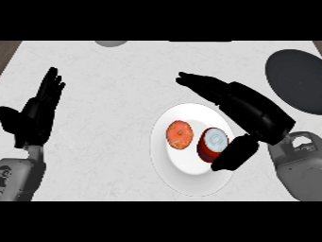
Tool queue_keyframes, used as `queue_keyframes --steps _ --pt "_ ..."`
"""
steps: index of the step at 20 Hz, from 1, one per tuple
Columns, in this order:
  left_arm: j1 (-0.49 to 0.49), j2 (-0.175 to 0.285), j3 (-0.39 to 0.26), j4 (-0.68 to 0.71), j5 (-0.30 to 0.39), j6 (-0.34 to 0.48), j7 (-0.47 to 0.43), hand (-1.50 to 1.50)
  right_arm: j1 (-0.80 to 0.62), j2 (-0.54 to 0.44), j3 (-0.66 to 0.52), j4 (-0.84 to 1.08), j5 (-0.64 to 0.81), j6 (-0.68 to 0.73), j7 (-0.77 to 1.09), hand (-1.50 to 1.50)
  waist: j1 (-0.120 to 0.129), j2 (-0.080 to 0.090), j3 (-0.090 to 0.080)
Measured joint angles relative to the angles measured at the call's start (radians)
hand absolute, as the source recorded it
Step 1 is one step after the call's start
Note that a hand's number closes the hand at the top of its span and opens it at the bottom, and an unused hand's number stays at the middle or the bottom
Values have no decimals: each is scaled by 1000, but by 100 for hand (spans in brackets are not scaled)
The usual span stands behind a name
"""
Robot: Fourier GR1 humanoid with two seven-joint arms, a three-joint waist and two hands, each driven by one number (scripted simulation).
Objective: Pick the squash from the plate and place it in the pan
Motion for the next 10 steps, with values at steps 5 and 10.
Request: queue_keyframes --steps 5,10 --pt "13 -20 -2 -32 -24 -1 17 0 16 48 -6 17 61 34 57 -150 1 0 0" --pt "21 -30 11 -54 -41 -12 33 0 30 98 -17 53 154 33 70 -150 1 0 0"
